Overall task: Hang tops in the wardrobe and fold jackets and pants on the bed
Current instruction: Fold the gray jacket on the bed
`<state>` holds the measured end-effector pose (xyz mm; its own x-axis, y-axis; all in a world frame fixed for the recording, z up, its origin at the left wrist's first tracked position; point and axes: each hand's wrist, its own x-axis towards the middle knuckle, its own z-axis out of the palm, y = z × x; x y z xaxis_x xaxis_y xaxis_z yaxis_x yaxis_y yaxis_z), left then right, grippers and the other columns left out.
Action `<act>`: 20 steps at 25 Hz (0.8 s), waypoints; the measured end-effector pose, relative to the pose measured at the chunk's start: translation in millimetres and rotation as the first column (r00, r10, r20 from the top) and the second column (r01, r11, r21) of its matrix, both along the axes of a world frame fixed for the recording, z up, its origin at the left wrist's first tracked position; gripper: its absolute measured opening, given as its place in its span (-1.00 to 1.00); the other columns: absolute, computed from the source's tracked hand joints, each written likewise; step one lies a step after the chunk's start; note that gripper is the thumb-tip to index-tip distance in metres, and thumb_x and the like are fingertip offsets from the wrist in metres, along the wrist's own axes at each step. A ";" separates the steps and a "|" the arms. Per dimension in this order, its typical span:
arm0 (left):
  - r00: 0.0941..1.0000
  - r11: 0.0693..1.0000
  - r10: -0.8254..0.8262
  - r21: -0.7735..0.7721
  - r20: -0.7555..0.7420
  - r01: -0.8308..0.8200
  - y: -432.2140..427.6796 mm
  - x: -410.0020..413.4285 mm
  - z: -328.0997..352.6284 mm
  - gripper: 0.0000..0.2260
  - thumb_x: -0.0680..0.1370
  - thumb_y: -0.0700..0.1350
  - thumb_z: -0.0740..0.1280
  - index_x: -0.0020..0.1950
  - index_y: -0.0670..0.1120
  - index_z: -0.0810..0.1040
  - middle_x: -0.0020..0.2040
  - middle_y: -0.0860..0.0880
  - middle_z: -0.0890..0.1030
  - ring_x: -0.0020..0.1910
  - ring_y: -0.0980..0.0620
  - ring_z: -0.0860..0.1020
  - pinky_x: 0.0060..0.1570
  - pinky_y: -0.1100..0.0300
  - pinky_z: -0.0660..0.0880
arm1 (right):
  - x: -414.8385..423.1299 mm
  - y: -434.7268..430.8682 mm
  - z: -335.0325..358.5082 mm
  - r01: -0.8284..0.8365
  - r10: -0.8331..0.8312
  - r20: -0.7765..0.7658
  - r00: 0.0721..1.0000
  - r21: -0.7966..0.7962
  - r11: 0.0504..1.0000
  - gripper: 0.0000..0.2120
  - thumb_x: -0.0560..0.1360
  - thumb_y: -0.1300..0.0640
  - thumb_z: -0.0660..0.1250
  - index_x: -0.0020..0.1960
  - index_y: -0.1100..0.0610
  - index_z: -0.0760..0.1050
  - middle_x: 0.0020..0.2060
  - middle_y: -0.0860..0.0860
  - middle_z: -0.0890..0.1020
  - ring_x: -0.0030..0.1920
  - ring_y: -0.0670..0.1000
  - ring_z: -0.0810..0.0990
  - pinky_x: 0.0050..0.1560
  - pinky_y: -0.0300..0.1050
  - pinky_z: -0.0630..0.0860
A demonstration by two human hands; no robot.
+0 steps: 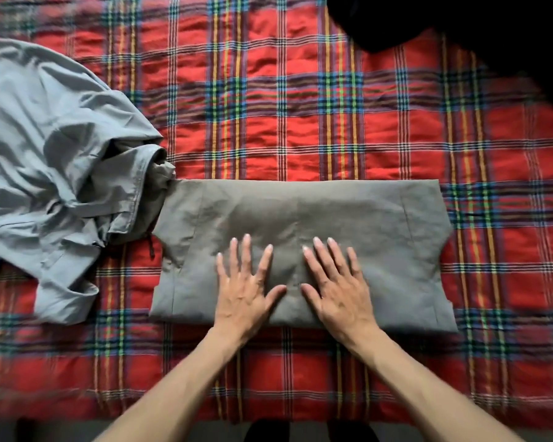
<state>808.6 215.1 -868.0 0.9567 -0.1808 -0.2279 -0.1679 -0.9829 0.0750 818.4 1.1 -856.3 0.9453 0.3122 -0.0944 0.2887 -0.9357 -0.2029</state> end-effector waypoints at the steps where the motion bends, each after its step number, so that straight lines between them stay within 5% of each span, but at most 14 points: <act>1: 0.999 0.997 0.041 0.067 -0.030 -0.039 12.7 -8.5 -7.9 -0.28 0.52 0.34 0.04 0.57 -0.03 0.15 0.56 -0.33 0.07 0.55 -0.34 0.03 0.44 -0.33 0.05 | -7.3 -5.0 -8.8 -0.038 0.037 -0.010 0.999 -0.033 0.999 -0.37 0.53 -0.17 0.13 0.54 0.05 0.23 0.53 0.04 0.26 0.53 0.10 0.21 0.51 0.14 0.06; 5: 0.979 0.969 0.168 0.204 -0.115 -0.142 85.7 -18.8 -16.6 -0.23 0.51 0.38 -0.05 0.57 -0.08 0.17 0.54 -0.35 0.10 0.53 -0.35 0.06 0.43 -0.31 0.04 | -10.6 -85.3 -23.0 0.088 -0.106 -0.076 0.992 -0.203 0.975 -0.37 0.54 -0.18 0.06 0.55 0.06 0.23 0.54 0.05 0.24 0.54 0.11 0.18 0.51 0.14 0.03; 8: 0.905 0.923 0.382 0.114 -0.185 -0.367 97.5 -21.5 4.9 -0.22 0.54 0.36 0.03 0.58 -0.15 0.09 0.52 -0.40 0.13 0.47 -0.41 0.18 0.38 -0.30 0.16 | -25.2 -117.0 1.9 0.294 -0.315 -0.086 0.945 -0.197 0.935 -0.39 0.57 -0.14 0.11 0.54 0.14 0.24 0.51 0.12 0.28 0.51 0.17 0.21 0.49 0.17 0.09; 10: 0.736 0.736 0.638 -0.102 -0.225 -0.669 94.4 -7.2 25.8 -0.22 0.56 0.21 0.28 0.56 -0.24 0.07 0.47 -0.43 0.21 0.41 -0.41 0.28 0.35 -0.21 0.26 | -19.8 -119.4 23.3 0.586 -0.579 -0.166 0.799 -0.003 0.810 -0.38 0.58 -0.06 0.28 0.54 0.16 0.20 0.47 0.20 0.27 0.42 0.26 0.30 0.40 0.17 0.25; 13: 0.366 0.325 0.829 -0.167 -0.422 -0.931 110.5 27.5 41.4 -0.32 0.54 0.10 0.38 0.47 -0.29 0.25 0.35 -0.39 0.43 0.33 -0.34 0.41 0.27 -0.06 0.34 | 5.1 -127.5 37.5 0.907 -0.784 -0.467 0.408 0.111 0.405 -0.30 0.49 -0.03 0.43 0.49 0.20 0.23 0.37 0.28 0.41 0.32 0.29 0.43 0.27 0.10 0.37; 16: 0.402 0.427 0.775 -0.066 -0.487 -0.902 113.6 30.4 59.7 -0.51 0.53 0.12 0.39 0.23 -0.27 0.55 0.22 -0.33 0.57 0.23 -0.31 0.51 0.19 -0.03 0.44 | 9.4 -132.2 53.5 0.915 -0.726 -0.589 0.354 0.059 0.399 -0.60 0.49 -0.02 0.43 0.20 0.20 0.47 0.10 0.23 0.62 0.13 0.24 0.57 -0.03 0.00 0.41; 18: 0.527 0.536 0.746 -0.102 -0.408 -0.838 99.6 29.6 88.8 -0.61 0.55 0.08 0.37 0.13 -0.24 0.59 0.14 -0.34 0.61 0.15 -0.33 0.55 0.09 -0.03 0.46 | 9.5 -125.4 77.9 0.882 -0.657 -0.621 0.428 0.127 0.454 -0.82 0.50 0.10 0.40 -0.02 0.19 0.48 -0.15 0.15 0.62 -0.06 0.20 0.59 -0.22 -0.03 0.34; 20: 0.641 0.626 0.699 -0.161 -0.316 -0.763 79.8 42.2 128.3 -0.67 0.56 0.04 0.36 0.08 -0.24 0.56 0.09 -0.35 0.61 0.10 -0.34 0.56 0.00 -0.02 0.44 | 18.8 -114.1 109.2 0.843 -0.588 -0.625 0.513 0.239 0.482 -0.91 0.49 0.20 0.36 -0.03 0.16 0.47 -0.19 0.11 0.62 -0.11 0.14 0.58 -0.23 -0.05 0.34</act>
<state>850.8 294.9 -739.7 0.7316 0.4773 -0.4867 0.6486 -0.7072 0.2814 837.1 -113.0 -747.0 0.7332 -0.3444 -0.5864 -0.6732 -0.4890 -0.5546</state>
